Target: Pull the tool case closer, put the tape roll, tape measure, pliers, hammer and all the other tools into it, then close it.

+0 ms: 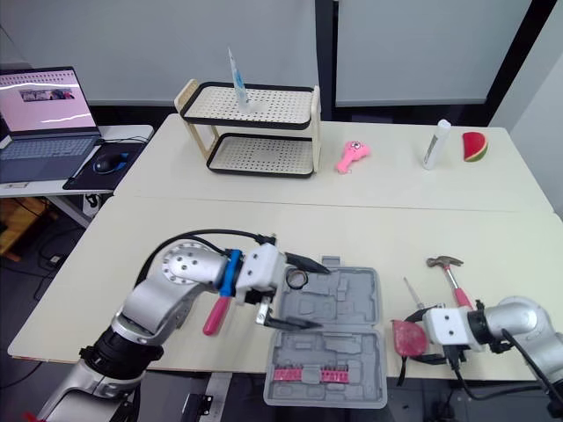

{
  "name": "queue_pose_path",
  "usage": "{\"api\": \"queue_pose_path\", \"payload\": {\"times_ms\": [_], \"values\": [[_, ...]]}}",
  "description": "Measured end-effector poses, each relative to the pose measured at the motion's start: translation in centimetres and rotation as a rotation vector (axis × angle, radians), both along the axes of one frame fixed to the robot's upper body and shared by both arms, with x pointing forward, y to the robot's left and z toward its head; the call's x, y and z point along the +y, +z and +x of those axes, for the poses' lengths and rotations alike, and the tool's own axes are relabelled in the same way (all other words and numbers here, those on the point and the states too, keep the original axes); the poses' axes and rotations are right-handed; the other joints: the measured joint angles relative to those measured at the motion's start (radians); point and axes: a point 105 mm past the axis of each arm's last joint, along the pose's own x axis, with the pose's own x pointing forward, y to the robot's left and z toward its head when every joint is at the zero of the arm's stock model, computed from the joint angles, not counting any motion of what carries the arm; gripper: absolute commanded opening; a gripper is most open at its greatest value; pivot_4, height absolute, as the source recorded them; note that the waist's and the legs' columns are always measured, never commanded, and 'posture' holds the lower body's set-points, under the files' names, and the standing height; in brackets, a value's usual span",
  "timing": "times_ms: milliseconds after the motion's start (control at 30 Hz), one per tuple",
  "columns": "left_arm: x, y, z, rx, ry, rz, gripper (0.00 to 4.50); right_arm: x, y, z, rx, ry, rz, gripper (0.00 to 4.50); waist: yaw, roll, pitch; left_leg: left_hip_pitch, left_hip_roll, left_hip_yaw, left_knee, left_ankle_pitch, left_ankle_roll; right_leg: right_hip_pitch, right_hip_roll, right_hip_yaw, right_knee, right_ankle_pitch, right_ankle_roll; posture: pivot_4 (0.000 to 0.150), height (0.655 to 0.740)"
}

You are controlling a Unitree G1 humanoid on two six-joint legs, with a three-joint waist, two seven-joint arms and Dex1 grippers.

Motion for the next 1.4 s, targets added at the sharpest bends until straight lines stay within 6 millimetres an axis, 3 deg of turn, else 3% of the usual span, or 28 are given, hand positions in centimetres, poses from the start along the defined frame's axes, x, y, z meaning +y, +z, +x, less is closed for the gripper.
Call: {"api": "queue_pose_path", "payload": {"times_ms": [200,267,400,500,633,867,1400], "values": [[3.2,-0.2,1.2,-0.028,0.105,-0.024,4.5,4.0,6.1,2.8,-0.092,-0.099,-0.014,3.13,0.0,0.001,0.0,-0.001,-0.001,-0.001,0.0,0.0,0.0,-0.001,0.0,0.0,0.0,0.0,0.0,0.15,0.74],[3.5,-0.8,0.9,-0.02,0.115,-0.032,4.5,5.4,6.9,2.9,-0.082,-0.1,-0.038,3.13,0.003,0.0,0.001,-0.002,-0.001,-0.003,0.0,0.0,0.0,-0.001,-0.001,0.0,0.0,0.0,0.0,0.15,0.74],[4.3,-1.9,0.2,-0.006,0.133,-0.038,4.5,8.1,6.0,3.8,-0.051,-0.151,-0.057,3.13,0.003,-0.001,0.001,-0.003,-0.002,-0.003,0.0,-0.001,0.001,-0.003,-0.001,0.0,0.0,0.0,0.0,0.15,0.74],[4.2,-1.9,0.2,-0.019,0.133,-0.047,4.5,8.9,4.6,4.1,-0.033,-0.158,-0.118,3.13,0.006,-0.001,0.001,-0.004,-0.003,-0.005,0.0,-0.001,0.001,-0.003,-0.001,-0.001,0.0,0.0,0.0,0.15,0.74],[3.2,-1.6,0.2,-0.049,0.122,-0.076,4.5,9.5,4.1,5.7,-0.078,-0.178,-0.166,3.13,0.001,-0.001,0.001,-0.004,-0.003,-0.005,0.0,-0.001,0.001,-0.003,-0.001,-0.001,0.001,0.0,0.0,0.15,0.74],[2.7,-1.7,0.3,-0.055,0.123,-0.078,4.5,9.0,2.3,6.9,-0.106,-0.155,-0.269,3.13,-0.003,-0.001,0.001,-0.004,-0.002,-0.004,0.0,-0.001,0.001,-0.004,-0.001,-0.001,0.001,0.0,0.0,0.15,0.74],[2.5,-1.3,0.3,-0.061,0.123,-0.074,4.5,9.5,1.3,8.5,-0.17,-0.069,-0.333,3.13,-0.004,-0.001,0.001,-0.003,-0.002,-0.004,0.0,-0.001,0.001,-0.004,-0.001,-0.002,0.001,0.0,0.0,0.15,0.74]]}}
